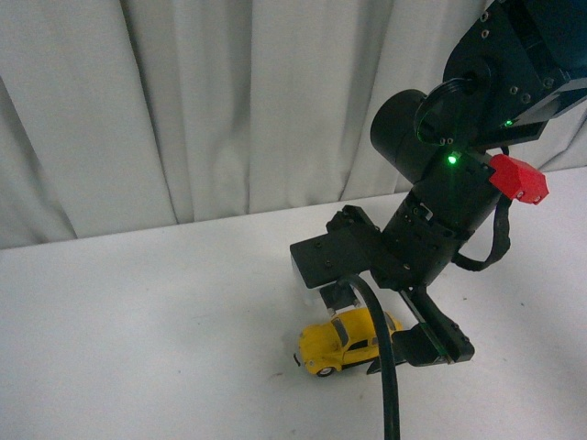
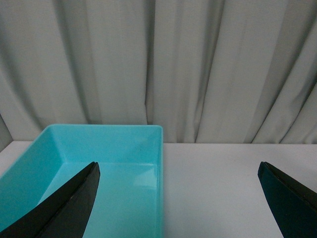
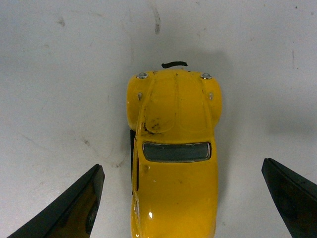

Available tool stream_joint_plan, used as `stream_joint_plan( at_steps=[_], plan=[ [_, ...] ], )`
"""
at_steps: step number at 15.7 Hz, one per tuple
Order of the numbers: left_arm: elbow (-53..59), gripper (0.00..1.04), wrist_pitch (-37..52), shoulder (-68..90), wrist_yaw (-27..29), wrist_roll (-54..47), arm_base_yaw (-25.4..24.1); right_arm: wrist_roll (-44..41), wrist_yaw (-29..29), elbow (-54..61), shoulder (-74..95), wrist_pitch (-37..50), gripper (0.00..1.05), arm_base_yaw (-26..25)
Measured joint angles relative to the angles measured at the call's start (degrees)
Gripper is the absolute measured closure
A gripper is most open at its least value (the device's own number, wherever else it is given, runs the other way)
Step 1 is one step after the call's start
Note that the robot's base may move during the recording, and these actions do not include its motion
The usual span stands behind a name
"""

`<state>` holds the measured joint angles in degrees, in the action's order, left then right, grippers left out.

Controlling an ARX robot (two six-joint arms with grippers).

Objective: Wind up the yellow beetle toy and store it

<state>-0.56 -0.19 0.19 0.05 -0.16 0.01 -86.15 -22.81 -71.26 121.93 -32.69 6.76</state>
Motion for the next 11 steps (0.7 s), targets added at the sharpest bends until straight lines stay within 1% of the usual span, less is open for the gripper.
stream_joint_plan(
  at_steps=[6, 7, 11],
  plan=[
    [0.00, 0.07, 0.00, 0.00, -0.02, 0.00, 0.00, 1.46, 0.72, 0.94, 0.74, 1.27, 0.07, 0.37],
    [0.00, 0.07, 0.00, 0.00, 0.00, 0.00, 0.00, 1.49, 0.74, 0.94, 0.74, 1.22, 0.13, 0.44],
    [0.00, 0.07, 0.00, 0.00, 0.00, 0.00, 0.00, 0.96, 1.01, 0.94, 0.87, 1.36, 0.54, 0.44]
  ],
)
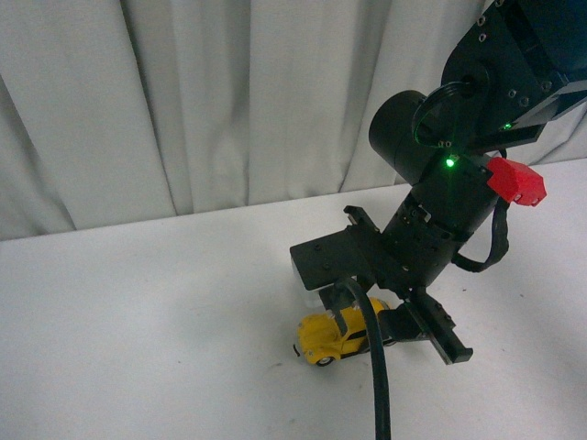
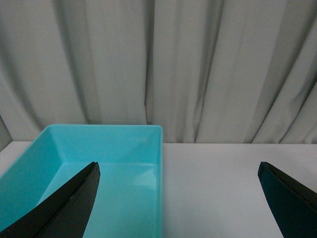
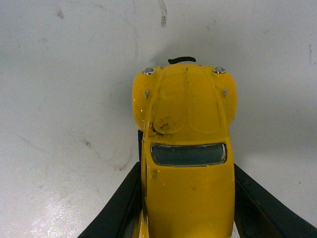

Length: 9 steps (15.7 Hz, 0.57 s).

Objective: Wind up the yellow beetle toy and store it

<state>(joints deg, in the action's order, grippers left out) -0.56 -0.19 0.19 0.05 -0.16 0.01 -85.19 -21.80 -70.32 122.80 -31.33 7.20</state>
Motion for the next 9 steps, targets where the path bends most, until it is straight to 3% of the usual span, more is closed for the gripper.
stream_joint_plan(
  at_steps=[2, 9],
  plan=[
    [0.00, 0.07, 0.00, 0.00, -0.02, 0.00, 0.00, -0.42, 0.09, 0.00, 0.00, 0.13, 0.62, 0.00],
    [0.00, 0.07, 0.00, 0.00, 0.00, 0.00, 0.00, -1.11, -0.09, 1.27, -0.07, 1.97, 0.62, -0.98]
  ],
)
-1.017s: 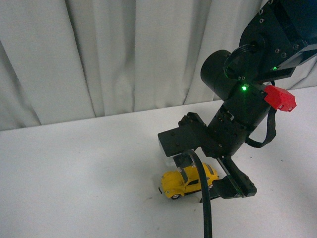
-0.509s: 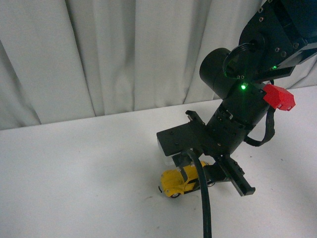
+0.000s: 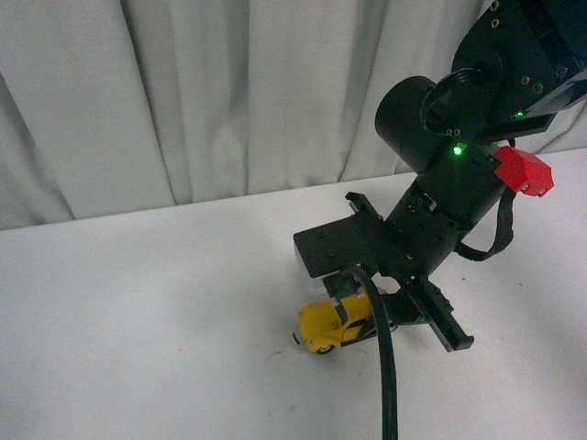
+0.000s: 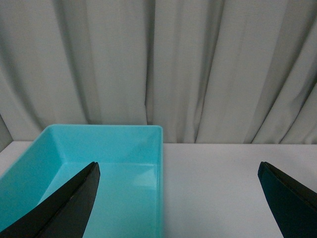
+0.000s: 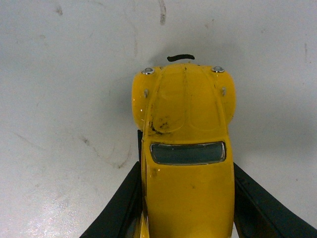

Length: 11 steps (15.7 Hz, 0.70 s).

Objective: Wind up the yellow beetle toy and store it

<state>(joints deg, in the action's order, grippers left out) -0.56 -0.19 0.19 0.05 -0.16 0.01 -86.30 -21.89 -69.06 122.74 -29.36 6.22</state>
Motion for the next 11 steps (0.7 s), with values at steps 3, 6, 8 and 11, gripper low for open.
stream_joint_plan(
  at_steps=[3, 6, 8, 11],
  plan=[
    [0.00, 0.07, 0.00, 0.00, 0.00, 0.00, 0.00, -0.68, -0.39, 0.92, -0.35, 0.68, 0.62, -1.05],
    [0.00, 0.07, 0.00, 0.00, -0.02, 0.00, 0.00, -1.25, -0.81, 2.34, -0.98, 1.51, 0.62, -2.82],
    [0.00, 0.07, 0.00, 0.00, -0.02, 0.00, 0.00, -2.16, -0.90, 3.28, -1.42, 1.92, 0.62, -4.22],
    [0.00, 0.07, 0.00, 0.00, -0.02, 0.00, 0.00, -4.04, -1.05, 4.96, -2.19, 2.47, 0.62, -7.15]
  ],
)
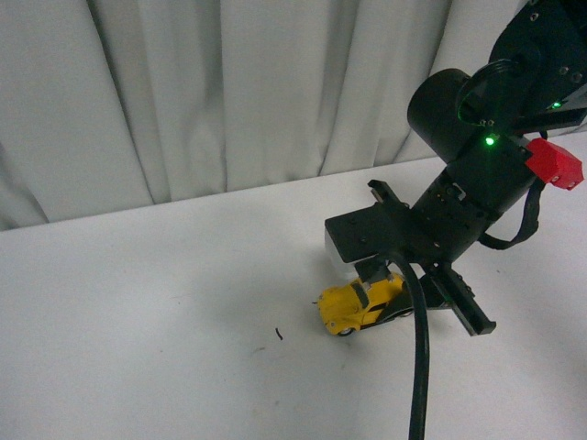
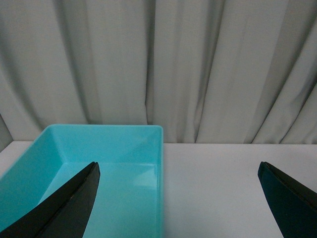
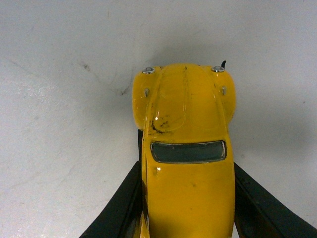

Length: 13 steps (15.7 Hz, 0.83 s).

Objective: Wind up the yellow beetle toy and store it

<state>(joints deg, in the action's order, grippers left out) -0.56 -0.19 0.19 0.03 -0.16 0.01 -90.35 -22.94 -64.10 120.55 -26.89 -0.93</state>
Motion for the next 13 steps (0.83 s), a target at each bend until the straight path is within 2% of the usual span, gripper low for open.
stream_joint_plan(
  at_steps=[8, 13],
  plan=[
    [0.00, 0.07, -0.02, 0.00, 0.00, 0.00, 0.00, -6.99, -2.51, 5.40, -2.34, 0.26, 0.62, -7.69],
    [0.00, 0.07, 0.00, 0.00, 0.00, 0.00, 0.00, -8.31, -3.54, 8.50, -3.69, 0.09, 0.62, -13.79]
  ],
)
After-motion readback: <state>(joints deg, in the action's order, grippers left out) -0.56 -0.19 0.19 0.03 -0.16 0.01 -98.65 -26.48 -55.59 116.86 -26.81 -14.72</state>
